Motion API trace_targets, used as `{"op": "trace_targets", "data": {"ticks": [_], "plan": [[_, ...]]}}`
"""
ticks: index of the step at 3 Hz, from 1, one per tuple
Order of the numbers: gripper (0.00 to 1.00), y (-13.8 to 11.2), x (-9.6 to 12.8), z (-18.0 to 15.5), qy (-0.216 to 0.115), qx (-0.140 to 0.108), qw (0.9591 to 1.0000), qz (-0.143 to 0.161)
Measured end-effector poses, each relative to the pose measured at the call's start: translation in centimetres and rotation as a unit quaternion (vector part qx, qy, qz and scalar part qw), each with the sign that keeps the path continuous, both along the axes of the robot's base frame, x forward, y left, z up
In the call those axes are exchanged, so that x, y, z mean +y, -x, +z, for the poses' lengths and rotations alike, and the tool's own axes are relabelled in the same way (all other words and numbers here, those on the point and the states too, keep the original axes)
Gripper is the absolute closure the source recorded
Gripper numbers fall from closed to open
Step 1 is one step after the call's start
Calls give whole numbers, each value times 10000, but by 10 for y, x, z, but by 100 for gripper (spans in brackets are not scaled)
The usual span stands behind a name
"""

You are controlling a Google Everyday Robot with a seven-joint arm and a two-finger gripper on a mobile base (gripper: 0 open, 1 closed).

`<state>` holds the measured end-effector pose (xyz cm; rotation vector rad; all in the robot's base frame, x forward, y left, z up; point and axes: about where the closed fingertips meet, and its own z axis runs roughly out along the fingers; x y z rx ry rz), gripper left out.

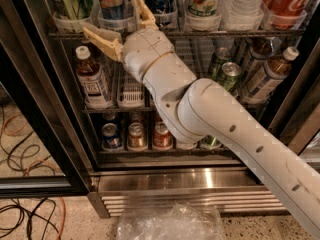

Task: Pick redbull can from top shelf of fridge

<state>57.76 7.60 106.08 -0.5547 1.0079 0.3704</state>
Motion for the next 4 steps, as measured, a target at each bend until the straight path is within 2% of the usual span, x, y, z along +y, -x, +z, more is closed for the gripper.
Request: {"op": "trace_targets", "data": {"ticks": [1, 2, 4], "plan": [[24, -7, -2, 2, 32, -50, 10000, -56], [30, -10, -2, 2, 33, -63, 9999, -77], [29, -28, -2, 0, 62, -94, 9999, -122]]}}
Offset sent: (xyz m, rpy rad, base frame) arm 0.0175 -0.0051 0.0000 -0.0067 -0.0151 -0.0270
